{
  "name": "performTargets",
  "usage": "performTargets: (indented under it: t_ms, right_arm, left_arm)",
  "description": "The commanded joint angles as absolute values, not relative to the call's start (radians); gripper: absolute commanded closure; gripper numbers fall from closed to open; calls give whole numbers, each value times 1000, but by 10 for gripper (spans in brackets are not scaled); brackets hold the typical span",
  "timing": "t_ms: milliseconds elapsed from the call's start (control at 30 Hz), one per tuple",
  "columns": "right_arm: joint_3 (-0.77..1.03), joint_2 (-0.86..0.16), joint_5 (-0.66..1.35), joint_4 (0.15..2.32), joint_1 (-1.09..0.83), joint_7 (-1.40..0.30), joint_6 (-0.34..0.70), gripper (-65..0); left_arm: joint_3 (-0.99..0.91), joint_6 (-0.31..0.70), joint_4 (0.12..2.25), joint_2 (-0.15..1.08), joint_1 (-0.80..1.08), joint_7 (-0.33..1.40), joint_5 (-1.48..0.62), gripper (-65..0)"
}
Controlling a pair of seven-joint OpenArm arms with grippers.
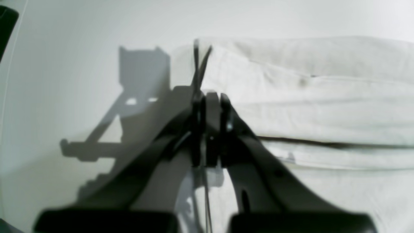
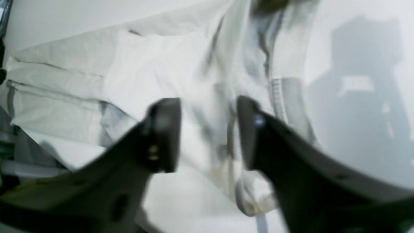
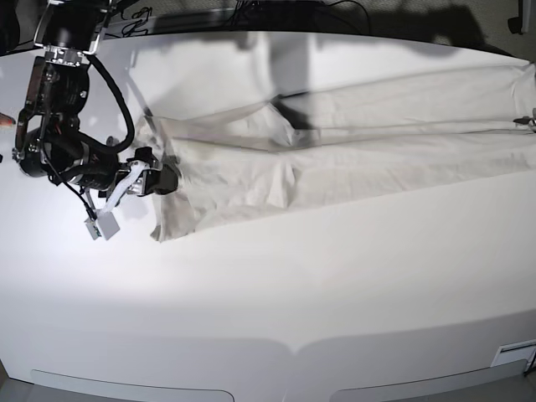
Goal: Fold the T-shirt properly
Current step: 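Pull the grasped edge with the right gripper to straighten the long fold, then grasp the shirt's end with the right gripper and the other end with the left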
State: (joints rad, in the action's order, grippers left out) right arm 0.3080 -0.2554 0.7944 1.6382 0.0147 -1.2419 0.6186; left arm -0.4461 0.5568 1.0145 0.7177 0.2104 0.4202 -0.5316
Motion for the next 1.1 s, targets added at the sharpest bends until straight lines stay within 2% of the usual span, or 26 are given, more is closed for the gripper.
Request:
performTargets:
  t_ms: [0, 100, 167, 333, 500, 633, 933, 1067]
  right_arm:
    - [312, -266, 815, 1657, 37, -1230, 626, -342]
    - [312, -266, 816, 1657, 54, -1229, 626, -352]
    - [312, -266, 829, 1657, 78, -1230, 626, -352]
    - [312, -265, 921, 1657, 161, -1231, 633, -352]
    - [290, -260, 920, 1657, 202, -1218, 662, -352]
    - [201, -260, 894, 1657, 202, -1208, 678, -351]
    - [-76, -260, 713, 1657, 202, -1080, 677, -351]
    - [-150, -260, 687, 1657, 202, -1081, 677, -351]
  left_arm:
    - [-459, 550, 1028, 752, 202, 409, -540, -81]
    - [-459, 550, 1028, 752, 202, 419, -540, -246]
    - [-459, 550, 1029, 752, 202, 420, -540, -283]
    - [-459, 550, 1029, 759, 202, 420, -573, -286]
    - [-459, 550, 1029, 807, 202, 475, -765, -286]
    - [-459, 551, 1029, 830, 202, 561, -888, -286]
    - [-459, 554, 1028, 786, 202, 602, -880, -286]
    - [-459, 553, 1026, 762, 202, 566, -790, -286]
